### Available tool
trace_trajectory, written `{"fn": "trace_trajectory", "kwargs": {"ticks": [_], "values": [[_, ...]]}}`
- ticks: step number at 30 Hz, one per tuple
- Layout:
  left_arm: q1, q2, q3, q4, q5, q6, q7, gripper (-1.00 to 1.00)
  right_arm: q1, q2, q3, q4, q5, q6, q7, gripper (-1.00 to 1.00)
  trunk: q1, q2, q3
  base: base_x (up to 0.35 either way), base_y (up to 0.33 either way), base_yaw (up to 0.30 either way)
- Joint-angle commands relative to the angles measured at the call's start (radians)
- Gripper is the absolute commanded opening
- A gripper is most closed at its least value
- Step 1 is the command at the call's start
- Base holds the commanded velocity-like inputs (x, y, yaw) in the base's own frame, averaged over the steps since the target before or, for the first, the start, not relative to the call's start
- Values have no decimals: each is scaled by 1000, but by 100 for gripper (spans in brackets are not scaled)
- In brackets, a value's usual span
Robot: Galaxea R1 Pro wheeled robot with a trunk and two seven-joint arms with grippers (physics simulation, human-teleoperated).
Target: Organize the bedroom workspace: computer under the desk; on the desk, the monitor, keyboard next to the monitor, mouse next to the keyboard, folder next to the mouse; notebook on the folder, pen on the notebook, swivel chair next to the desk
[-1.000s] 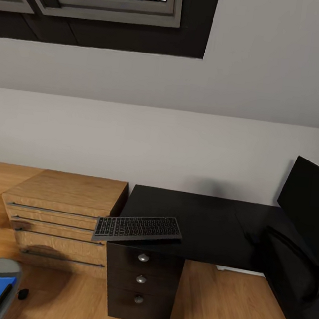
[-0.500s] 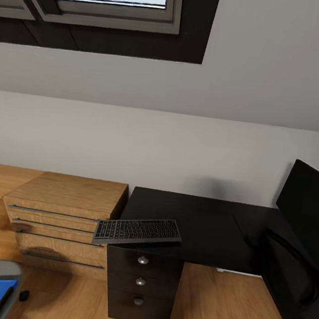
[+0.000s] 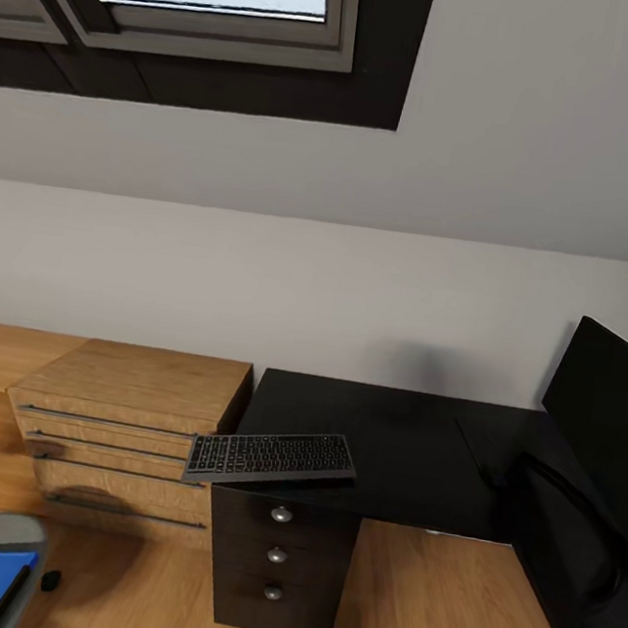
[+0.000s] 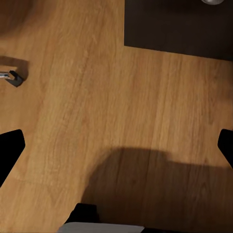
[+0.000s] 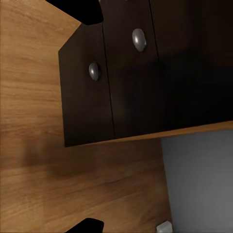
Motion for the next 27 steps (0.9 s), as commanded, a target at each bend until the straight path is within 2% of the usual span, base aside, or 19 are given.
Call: {"fn": "trace_trajectory", "kwargs": {"ticks": [1,16,27], "values": [[-1,0,-9,1,10,-4,5,100,0,0,-9,0,6,-2,4,100,-4,6,0,0,0,0],[-1,0,-8,1,10,-7,5,100,-1,0,-9,0,5,-4,4,100,-61,111,25,0,0,0],[-1,3,-3,1,11,-15,5,100,0,0,-9,0,6,-4,3,100,-61,111,8,0,0,0]]}}
